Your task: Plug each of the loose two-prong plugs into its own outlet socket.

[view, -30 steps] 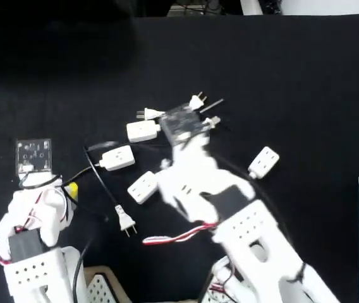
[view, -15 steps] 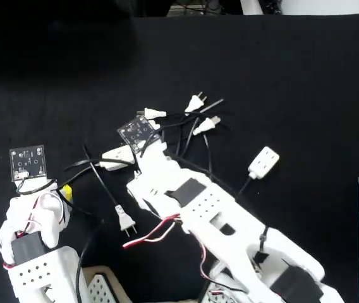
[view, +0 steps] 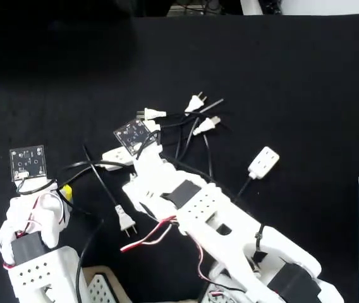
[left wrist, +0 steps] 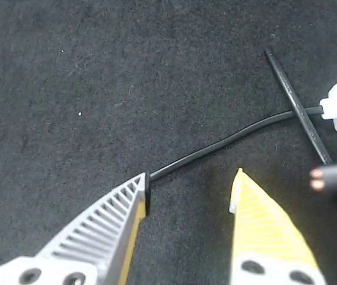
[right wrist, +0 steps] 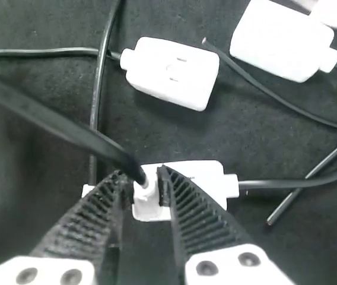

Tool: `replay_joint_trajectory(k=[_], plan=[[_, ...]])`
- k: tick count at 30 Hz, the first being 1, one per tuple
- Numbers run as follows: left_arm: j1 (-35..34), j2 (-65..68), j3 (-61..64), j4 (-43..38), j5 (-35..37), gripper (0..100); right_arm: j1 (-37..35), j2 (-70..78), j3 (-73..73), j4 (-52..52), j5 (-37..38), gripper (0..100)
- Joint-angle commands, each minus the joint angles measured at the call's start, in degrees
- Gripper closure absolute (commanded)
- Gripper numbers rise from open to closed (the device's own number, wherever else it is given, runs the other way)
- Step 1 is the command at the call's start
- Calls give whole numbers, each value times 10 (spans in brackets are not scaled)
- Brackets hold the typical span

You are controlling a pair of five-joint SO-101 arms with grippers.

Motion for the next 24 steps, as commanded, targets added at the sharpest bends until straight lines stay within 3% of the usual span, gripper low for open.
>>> replay_joint_trajectory(k=[1, 24], plan=[[-2, -9, -1, 9, 4, 769, -4, 0, -3, -47, -3, 987], [-1, -9, -2, 9, 4, 769, -1, -5, 33, -2, 22, 987]])
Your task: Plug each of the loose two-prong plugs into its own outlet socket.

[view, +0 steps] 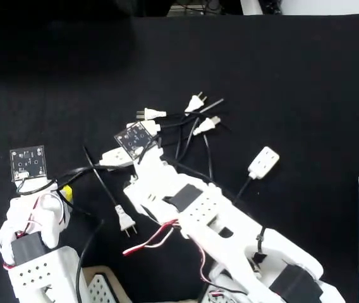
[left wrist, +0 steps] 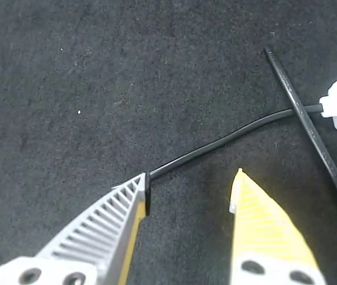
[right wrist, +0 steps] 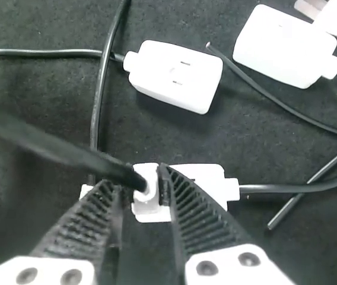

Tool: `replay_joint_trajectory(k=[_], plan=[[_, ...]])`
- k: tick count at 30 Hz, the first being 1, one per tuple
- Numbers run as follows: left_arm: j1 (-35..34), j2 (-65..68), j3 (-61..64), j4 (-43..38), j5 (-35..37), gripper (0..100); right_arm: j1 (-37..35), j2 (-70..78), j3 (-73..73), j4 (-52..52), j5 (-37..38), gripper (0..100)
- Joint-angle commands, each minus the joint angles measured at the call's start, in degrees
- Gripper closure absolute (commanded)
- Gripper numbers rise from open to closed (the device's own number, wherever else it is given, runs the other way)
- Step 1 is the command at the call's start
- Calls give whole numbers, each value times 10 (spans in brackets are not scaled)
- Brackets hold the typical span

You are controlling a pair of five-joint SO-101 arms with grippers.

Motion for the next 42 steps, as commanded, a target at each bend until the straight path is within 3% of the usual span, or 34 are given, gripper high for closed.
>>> replay_joint_trajectory(k=[1, 19, 24, 29, 42], plan=[[-1, -5, -2, 3, 4, 769, 0, 3, 1, 18, 6, 987], [0, -5, -1, 2, 4, 769, 1, 6, 0, 48, 28, 987], [0, -5, -1, 2, 4, 769, 0, 7, -1, 47, 90, 987], [0, -5, -1, 2, 4, 769, -1, 7, -24, 81, 98, 987], [0, -6, 6, -2, 4, 769, -3, 196, -128, 132, 98, 987]])
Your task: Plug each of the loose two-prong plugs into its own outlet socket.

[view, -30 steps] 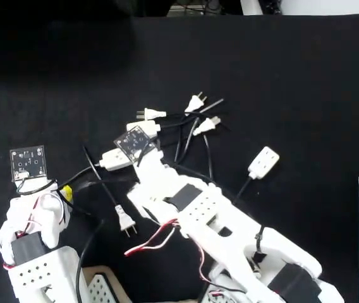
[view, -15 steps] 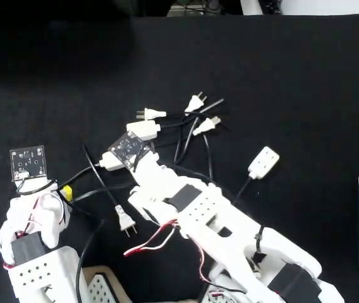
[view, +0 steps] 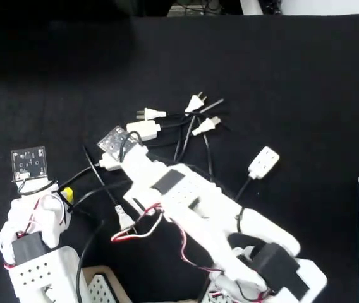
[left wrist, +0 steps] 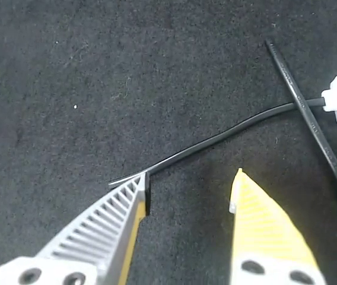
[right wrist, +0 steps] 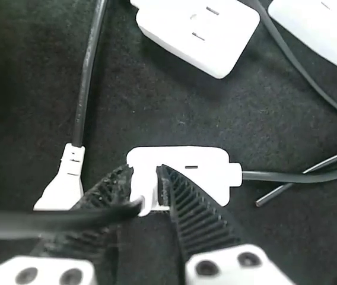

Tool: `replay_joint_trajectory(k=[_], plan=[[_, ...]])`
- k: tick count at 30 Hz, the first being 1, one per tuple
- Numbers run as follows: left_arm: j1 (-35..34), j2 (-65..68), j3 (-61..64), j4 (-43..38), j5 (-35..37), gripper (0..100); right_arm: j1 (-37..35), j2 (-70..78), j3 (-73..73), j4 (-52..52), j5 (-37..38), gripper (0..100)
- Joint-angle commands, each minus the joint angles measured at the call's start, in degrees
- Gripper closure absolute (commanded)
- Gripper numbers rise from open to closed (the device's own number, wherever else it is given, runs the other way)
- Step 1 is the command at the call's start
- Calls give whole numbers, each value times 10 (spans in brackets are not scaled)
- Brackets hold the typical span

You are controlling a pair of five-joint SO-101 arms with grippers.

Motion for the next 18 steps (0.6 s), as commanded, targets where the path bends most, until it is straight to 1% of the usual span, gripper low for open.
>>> replay_joint_trajectory(k=[1, 6, 10, 12, 18], plan=[[0, -4, -5, -2, 4, 769, -1, 43, -3, 9, 5, 987], [0, -4, -4, -2, 4, 769, 1, 10, -3, 11, 5, 987], [0, -4, -4, -2, 3, 769, 4, -58, -22, 59, 5, 987], [-1, -4, -4, -2, 3, 768, 20, -95, -50, 92, 5, 987], [-4, -4, -3, -2, 3, 767, 102, -172, -164, 157, 6, 987]])
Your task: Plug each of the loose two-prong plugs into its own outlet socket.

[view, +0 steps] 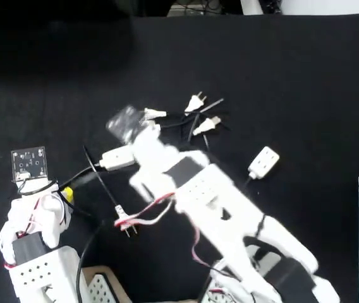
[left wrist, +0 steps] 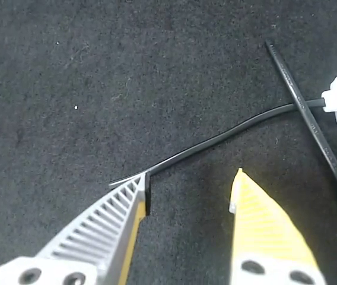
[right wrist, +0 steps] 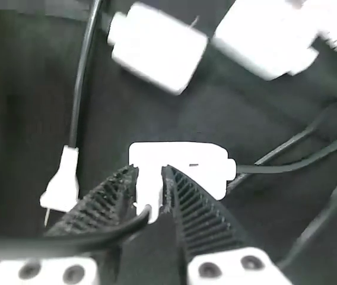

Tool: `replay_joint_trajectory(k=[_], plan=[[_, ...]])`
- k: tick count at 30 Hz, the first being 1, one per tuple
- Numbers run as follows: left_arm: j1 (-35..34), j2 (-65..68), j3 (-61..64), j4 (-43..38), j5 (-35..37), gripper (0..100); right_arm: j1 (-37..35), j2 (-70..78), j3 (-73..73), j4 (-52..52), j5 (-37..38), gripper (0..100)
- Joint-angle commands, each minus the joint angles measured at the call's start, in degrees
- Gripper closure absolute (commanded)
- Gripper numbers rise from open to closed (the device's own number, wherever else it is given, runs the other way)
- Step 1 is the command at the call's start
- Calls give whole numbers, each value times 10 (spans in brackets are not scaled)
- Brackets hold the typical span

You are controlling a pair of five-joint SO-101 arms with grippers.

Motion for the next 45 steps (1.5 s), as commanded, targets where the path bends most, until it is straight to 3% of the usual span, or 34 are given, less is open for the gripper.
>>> replay_joint_trajectory(k=[1, 5, 10, 17, 21, 24, 30, 35, 45], plan=[[-4, -4, -3, -2, 3, 767, 55, -44, -96, 28, 4, 987], [-4, -4, -3, -2, 2, 767, 118, -42, -166, 25, 17, 986], [-4, -4, -3, -2, 2, 767, 185, 7, -190, -100, 37, 985], [-4, -4, -3, 0, 3, 767, 200, 171, -198, -343, 36, 983], [-4, -4, -3, 2, 2, 766, 198, 284, -255, -411, 33, 982], [-2, -4, -3, 3, 2, 766, 196, 369, -327, -411, 24, 946], [-2, -4, -2, 3, 2, 766, 195, 492, -444, -369, -21, 662], [-1, -4, 6, -2, 1, 765, 188, 483, -502, -258, -24, 704], [-1, -4, 7, -2, 1, 765, 187, 327, -511, 32, -24, 753]])
